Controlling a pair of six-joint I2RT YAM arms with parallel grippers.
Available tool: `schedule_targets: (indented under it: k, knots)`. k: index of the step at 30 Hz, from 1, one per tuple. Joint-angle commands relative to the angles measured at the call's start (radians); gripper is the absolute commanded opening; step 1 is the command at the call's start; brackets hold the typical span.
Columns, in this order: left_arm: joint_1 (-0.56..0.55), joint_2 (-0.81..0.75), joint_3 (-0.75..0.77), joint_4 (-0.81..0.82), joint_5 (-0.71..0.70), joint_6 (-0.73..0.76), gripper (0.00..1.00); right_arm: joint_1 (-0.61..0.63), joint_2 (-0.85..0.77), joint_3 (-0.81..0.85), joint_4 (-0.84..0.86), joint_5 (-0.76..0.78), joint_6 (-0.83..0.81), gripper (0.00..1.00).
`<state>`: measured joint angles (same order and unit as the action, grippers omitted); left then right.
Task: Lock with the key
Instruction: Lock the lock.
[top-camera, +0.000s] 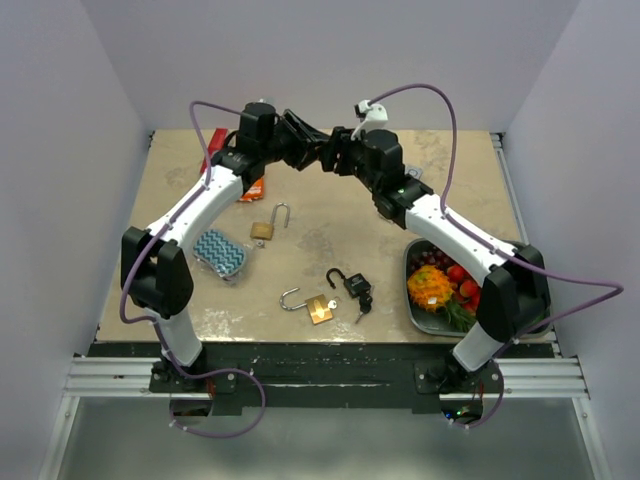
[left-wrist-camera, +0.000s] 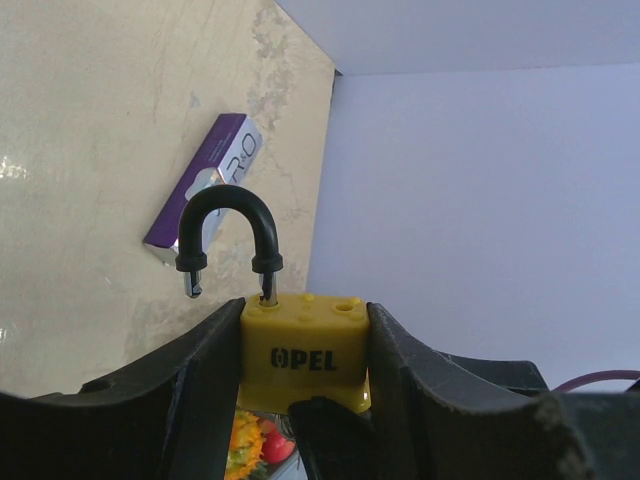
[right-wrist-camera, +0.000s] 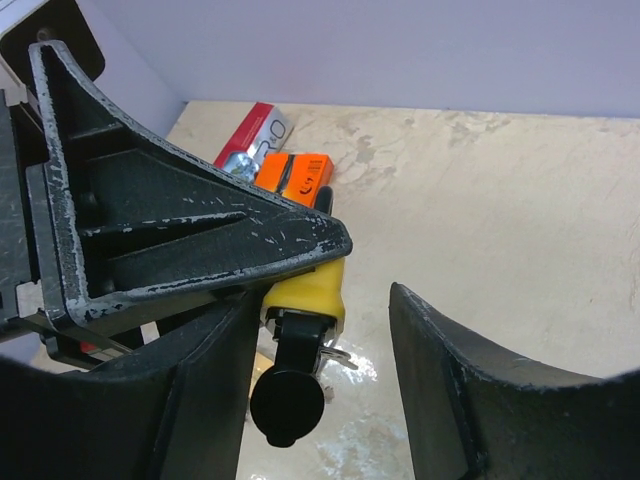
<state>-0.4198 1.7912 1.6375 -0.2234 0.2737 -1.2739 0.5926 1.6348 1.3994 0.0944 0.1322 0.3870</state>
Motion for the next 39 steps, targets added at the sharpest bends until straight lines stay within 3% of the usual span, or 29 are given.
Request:
schedule_targets:
  k: [1, 6, 10, 12, 13, 17, 18, 19, 20, 22, 23, 26, 29, 32, 33, 34, 36, 38, 39]
  knots:
    - [0.001, -0.05, 0.013, 0.104, 0.03, -0.053, 0.0, 0.007, 0.006, 0.041, 0.045, 0.052, 0.016, 0.56]
    - [-0.002, -0.053, 0.004, 0.117, 0.035, -0.062, 0.0, 0.01, 0.026, 0.055, 0.05, 0.064, 0.015, 0.49]
    - [-0.004, -0.064, -0.01, 0.125, 0.029, -0.062, 0.0, 0.01, 0.04, 0.076, 0.042, 0.02, 0.035, 0.11]
    - [-0.001, -0.075, -0.022, 0.121, 0.021, -0.051, 0.04, 0.012, 0.036, 0.081, 0.033, -0.011, 0.038, 0.0]
    - [0.001, -0.081, -0.03, 0.118, 0.013, -0.047, 0.05, 0.01, 0.033, 0.079, 0.033, -0.019, 0.042, 0.0]
    - [0.024, -0.113, -0.08, 0.14, 0.015, -0.036, 0.26, -0.008, 0.011, 0.075, 0.027, -0.091, 0.058, 0.0]
    - [0.036, -0.118, -0.097, 0.144, 0.015, -0.03, 0.43, -0.016, 0.001, 0.076, 0.021, -0.114, 0.062, 0.0]
    - [0.044, -0.124, -0.106, 0.153, 0.016, -0.025, 0.51, -0.02, -0.003, 0.072, 0.021, -0.123, 0.062, 0.0]
    - [0.059, -0.137, -0.116, 0.153, 0.016, -0.021, 0.69, -0.023, -0.01, 0.07, 0.018, -0.128, 0.067, 0.0]
    - [0.078, -0.153, -0.146, 0.15, 0.022, -0.009, 0.93, -0.042, -0.024, 0.064, 0.014, -0.156, 0.078, 0.0]
    - [0.085, -0.171, -0.159, 0.144, 0.024, -0.001, 0.99, -0.05, -0.032, 0.062, 0.014, -0.17, 0.082, 0.0]
    - [0.15, -0.216, -0.218, 0.11, 0.045, 0.051, 0.99, -0.083, -0.058, 0.055, 0.019, -0.253, 0.093, 0.0]
    - [0.208, -0.275, -0.294, 0.111, 0.085, 0.193, 0.99, -0.126, -0.093, 0.035, 0.025, -0.388, 0.075, 0.0]
    - [0.248, -0.337, -0.331, 0.116, 0.081, 0.503, 0.99, -0.192, -0.119, 0.02, 0.022, -0.634, 0.058, 0.0]
    - [0.256, -0.349, -0.341, 0.121, 0.096, 0.691, 0.99, -0.218, -0.125, 0.016, 0.002, -0.69, 0.047, 0.0]
    - [0.266, -0.363, -0.346, 0.146, 0.221, 0.816, 0.99, -0.229, -0.133, 0.012, -0.014, -0.741, 0.021, 0.0]
    - [0.283, -0.38, -0.318, 0.096, 0.272, 1.071, 0.99, -0.244, -0.159, 0.01, -0.088, -0.873, -0.022, 0.0]
    - [0.326, -0.386, -0.291, -0.026, 0.349, 1.198, 0.99, -0.247, -0.176, 0.004, -0.146, -0.978, -0.095, 0.0]
    - [0.338, -0.389, -0.275, -0.06, 0.404, 1.363, 0.99, -0.246, -0.191, 0.003, -0.203, -1.012, -0.115, 0.0]
